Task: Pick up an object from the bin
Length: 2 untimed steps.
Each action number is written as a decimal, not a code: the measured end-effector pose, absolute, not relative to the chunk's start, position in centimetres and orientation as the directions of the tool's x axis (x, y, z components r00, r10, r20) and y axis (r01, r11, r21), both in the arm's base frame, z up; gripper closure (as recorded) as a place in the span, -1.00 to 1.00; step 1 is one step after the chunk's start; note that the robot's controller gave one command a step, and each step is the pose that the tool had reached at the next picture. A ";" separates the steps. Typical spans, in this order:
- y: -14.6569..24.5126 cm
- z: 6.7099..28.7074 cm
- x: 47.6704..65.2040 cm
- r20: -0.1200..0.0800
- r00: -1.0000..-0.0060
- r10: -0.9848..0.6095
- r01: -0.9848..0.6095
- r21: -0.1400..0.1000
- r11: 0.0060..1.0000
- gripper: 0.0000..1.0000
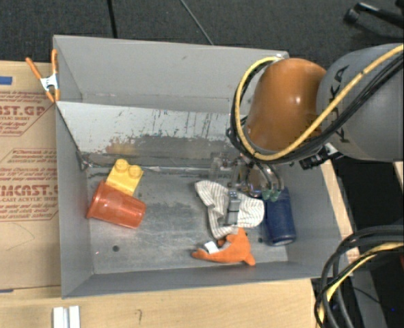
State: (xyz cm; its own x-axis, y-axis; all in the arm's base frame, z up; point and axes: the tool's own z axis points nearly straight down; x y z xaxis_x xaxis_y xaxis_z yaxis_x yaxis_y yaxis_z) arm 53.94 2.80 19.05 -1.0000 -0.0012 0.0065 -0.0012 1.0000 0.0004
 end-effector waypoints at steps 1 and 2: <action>2.8 19.5 54.1 -0.001 -1.000 -0.001 -0.001 0.001 1.000 -1.00; 1.0 15.5 54.0 -0.009 -1.000 0.018 0.018 0.002 1.000 -1.00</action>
Offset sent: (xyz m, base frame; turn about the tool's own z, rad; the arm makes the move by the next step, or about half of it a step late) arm -0.0031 -0.0316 -0.0639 0.0357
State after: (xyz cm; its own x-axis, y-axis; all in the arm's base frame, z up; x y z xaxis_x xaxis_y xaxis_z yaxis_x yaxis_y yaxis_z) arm 54.00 1.04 15.54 -0.9998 0.0185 -0.0086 0.0185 0.9998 0.0019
